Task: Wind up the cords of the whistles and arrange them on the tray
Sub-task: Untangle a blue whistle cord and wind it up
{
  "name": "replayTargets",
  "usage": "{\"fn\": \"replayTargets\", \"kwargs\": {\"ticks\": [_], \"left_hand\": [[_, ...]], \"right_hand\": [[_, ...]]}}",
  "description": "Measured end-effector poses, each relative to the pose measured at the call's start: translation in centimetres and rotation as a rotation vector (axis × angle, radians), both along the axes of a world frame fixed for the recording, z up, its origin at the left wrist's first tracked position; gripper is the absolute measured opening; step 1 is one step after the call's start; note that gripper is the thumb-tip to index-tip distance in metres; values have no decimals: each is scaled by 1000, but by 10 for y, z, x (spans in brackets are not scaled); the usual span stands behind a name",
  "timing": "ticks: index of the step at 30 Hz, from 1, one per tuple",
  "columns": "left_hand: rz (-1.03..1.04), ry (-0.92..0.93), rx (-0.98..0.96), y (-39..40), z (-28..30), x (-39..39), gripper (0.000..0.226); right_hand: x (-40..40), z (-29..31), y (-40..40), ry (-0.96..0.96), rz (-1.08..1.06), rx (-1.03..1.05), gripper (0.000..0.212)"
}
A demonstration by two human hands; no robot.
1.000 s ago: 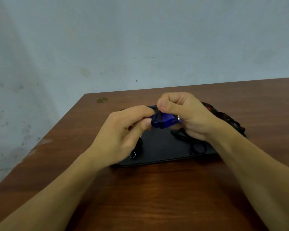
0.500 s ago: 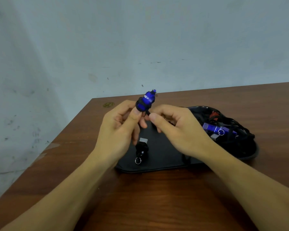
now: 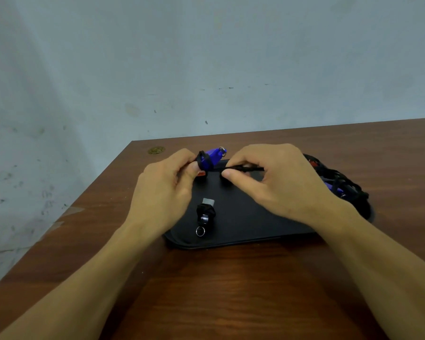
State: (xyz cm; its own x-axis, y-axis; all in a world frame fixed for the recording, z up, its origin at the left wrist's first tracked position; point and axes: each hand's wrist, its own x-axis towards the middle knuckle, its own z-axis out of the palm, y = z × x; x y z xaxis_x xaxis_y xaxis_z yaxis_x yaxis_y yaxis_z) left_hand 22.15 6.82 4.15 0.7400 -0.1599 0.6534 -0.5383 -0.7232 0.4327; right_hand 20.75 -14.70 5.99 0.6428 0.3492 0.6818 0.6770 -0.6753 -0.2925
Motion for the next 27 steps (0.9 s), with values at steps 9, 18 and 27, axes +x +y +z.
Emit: {"fn": "replayTargets", "kwargs": {"ticks": [9, 18, 27], "left_hand": [[16, -77, -24, 0, -1, -3, 17], [-90, -189, 438, -2, 7, -16, 29], [-416, -113, 282, -7, 8, -21, 19]], "right_hand": [[-3, -6, 3, 335, 86, 49, 26], [-4, 5, -6, -10, 129, 64, 19], [0, 2, -8, 531, 415, 403, 21]]}}
